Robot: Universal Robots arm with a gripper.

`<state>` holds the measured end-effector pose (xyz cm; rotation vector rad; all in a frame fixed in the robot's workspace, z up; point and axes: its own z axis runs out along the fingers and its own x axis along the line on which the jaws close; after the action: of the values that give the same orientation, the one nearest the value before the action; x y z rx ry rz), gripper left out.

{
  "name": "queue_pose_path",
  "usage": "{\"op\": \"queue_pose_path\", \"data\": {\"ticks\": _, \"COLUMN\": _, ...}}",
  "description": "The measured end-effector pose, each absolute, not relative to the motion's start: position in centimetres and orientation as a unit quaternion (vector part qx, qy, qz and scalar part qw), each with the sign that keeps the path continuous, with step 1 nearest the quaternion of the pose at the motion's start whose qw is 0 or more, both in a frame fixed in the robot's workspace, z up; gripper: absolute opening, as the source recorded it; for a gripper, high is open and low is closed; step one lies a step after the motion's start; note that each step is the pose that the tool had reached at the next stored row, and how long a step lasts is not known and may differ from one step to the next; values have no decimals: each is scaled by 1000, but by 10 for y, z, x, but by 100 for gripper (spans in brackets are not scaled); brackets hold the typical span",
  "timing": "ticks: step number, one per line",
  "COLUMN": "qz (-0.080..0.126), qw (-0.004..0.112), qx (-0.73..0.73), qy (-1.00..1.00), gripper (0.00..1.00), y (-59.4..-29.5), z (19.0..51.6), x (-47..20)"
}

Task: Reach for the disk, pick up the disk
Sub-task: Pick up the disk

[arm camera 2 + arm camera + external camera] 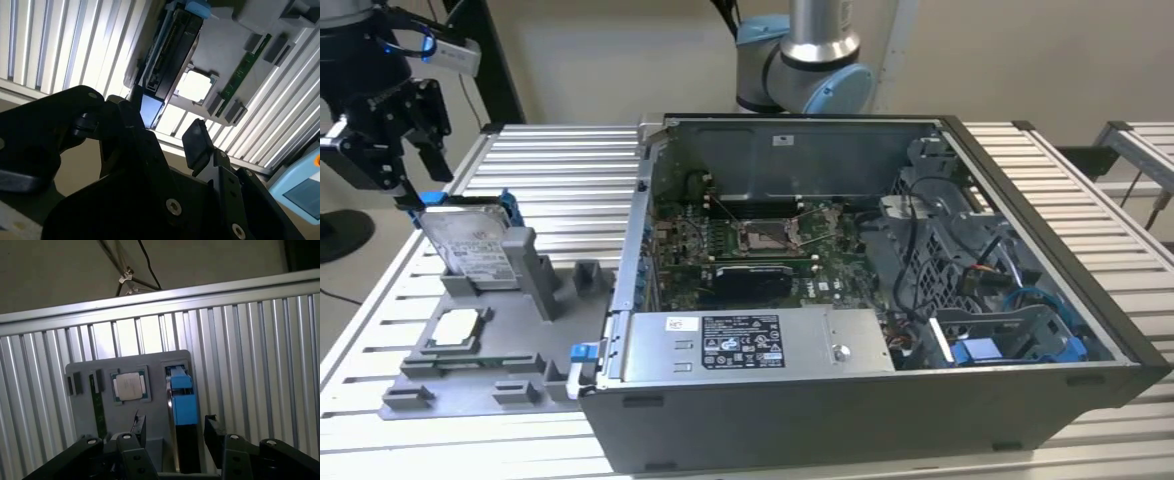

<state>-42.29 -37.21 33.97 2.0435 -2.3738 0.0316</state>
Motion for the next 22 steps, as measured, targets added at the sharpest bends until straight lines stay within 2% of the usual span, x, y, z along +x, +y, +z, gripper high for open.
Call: {"op": "queue_pose_path", "data": {"ticks": 22, "qz": 10, "qw": 5, "qx": 652, "qy": -758, "gripper": 100, "y": -372, "z": 323, "x": -423}}
